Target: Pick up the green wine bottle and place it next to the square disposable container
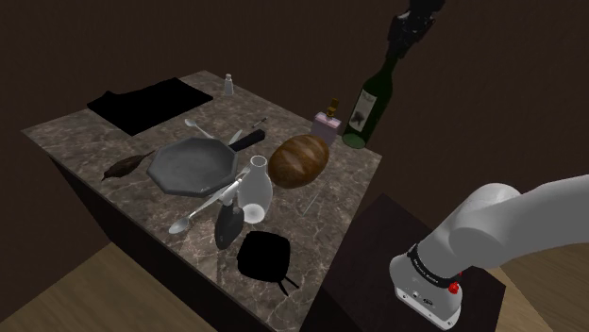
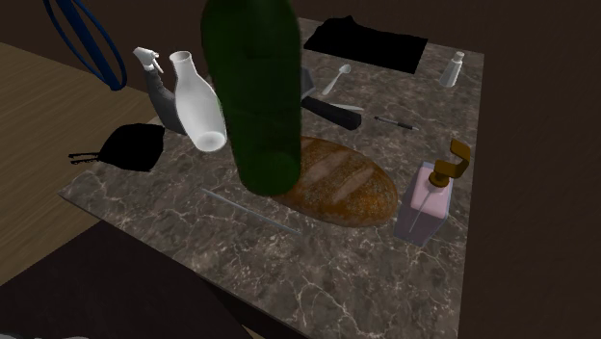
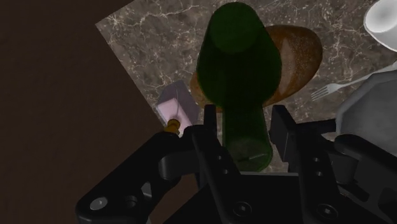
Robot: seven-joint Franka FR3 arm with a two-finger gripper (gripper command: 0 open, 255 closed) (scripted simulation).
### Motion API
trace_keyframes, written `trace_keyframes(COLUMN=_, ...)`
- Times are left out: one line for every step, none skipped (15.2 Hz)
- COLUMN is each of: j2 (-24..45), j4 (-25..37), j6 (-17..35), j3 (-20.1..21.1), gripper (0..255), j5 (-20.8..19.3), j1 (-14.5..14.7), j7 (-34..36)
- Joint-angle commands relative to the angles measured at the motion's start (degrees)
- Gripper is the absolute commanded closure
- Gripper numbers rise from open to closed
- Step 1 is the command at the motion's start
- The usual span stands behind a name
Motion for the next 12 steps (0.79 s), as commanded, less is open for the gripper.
trace_keyframes(j2=-1.3, j4=0.8, j6=-2.3, j3=1.9, gripper=255, j5=0.5, j1=0.5, j7=2.2)
trace_keyframes(j2=-1.8, j4=1.3, j6=-3.5, j3=2.8, gripper=255, j5=0.8, j1=0.8, j7=3.2)
trace_keyframes(j2=-2.3, j4=2.0, j6=-4.7, j3=3.8, gripper=255, j5=1.1, j1=1.0, j7=4.3)
trace_keyframes(j2=-2.7, j4=2.7, j6=-5.8, j3=4.7, gripper=255, j5=1.4, j1=1.3, j7=5.4)
trace_keyframes(j2=-3.0, j4=3.4, j6=-7.0, j3=5.6, gripper=255, j5=1.7, j1=1.5, j7=6.5)
trace_keyframes(j2=-3.3, j4=4.3, j6=-8.2, j3=6.6, gripper=255, j5=2.1, j1=1.8, j7=7.5)
trace_keyframes(j2=-3.5, j4=5.2, j6=-9.4, j3=7.6, gripper=255, j5=2.5, j1=2.0, j7=8.6)
trace_keyframes(j2=-3.6, j4=6.2, j6=-10.6, j3=8.5, gripper=255, j5=2.9, j1=2.2, j7=9.7)
trace_keyframes(j2=-3.6, j4=7.2, j6=-11.7, j3=9.5, gripper=255, j5=3.3, j1=2.5, j7=10.9)
trace_keyframes(j2=-3.6, j4=8.4, j6=-12.9, j3=10.5, gripper=255, j5=3.6, j1=2.7, j7=12.0)
trace_keyframes(j2=-3.5, j4=9.6, j6=-14.1, j3=11.4, gripper=255, j5=4.0, j1=2.9, j7=13.2)
trace_keyframes(j2=-3.4, j4=10.9, j6=-15.3, j3=12.4, gripper=255, j5=4.4, j1=3.1, j7=14.4)
